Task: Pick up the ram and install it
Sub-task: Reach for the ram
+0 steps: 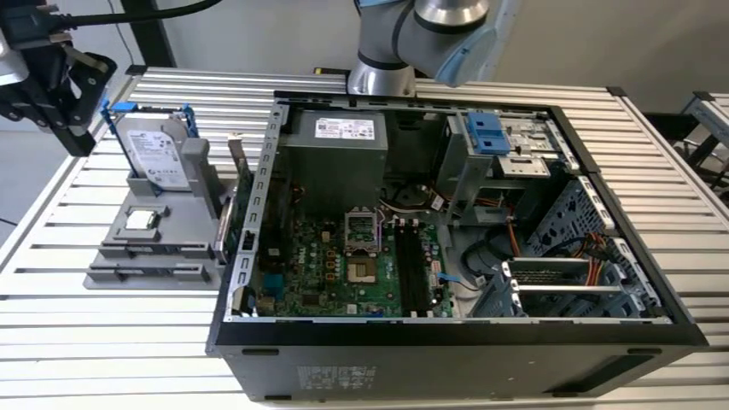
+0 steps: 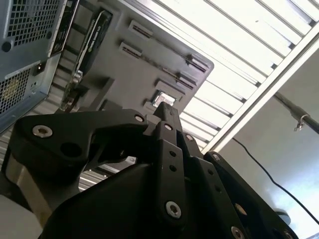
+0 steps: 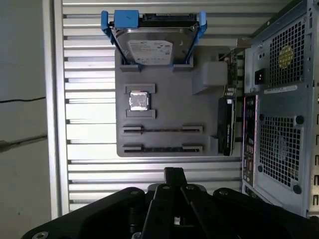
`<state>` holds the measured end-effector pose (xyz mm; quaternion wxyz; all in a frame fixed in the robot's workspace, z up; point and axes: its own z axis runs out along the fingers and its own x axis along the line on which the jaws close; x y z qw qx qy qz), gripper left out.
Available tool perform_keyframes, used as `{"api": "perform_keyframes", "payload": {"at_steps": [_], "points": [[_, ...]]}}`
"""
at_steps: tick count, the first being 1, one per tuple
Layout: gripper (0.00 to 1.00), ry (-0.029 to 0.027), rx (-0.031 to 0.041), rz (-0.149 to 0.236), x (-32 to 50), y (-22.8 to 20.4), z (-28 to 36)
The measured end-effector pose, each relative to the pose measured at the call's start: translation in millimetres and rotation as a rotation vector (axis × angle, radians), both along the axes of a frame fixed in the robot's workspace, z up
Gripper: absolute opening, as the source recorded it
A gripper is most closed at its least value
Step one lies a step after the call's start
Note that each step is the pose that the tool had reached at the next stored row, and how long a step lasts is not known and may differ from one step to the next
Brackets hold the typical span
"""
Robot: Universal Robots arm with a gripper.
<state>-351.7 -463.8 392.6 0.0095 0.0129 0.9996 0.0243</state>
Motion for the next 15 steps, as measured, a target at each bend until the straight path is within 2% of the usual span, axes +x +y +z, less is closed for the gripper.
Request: {"api": "perform_keyframes", "payload": {"at_steps": [15], "points": [[0.0, 0.002, 0.0, 0.008, 0.0, 0.0, 0.1]]}}
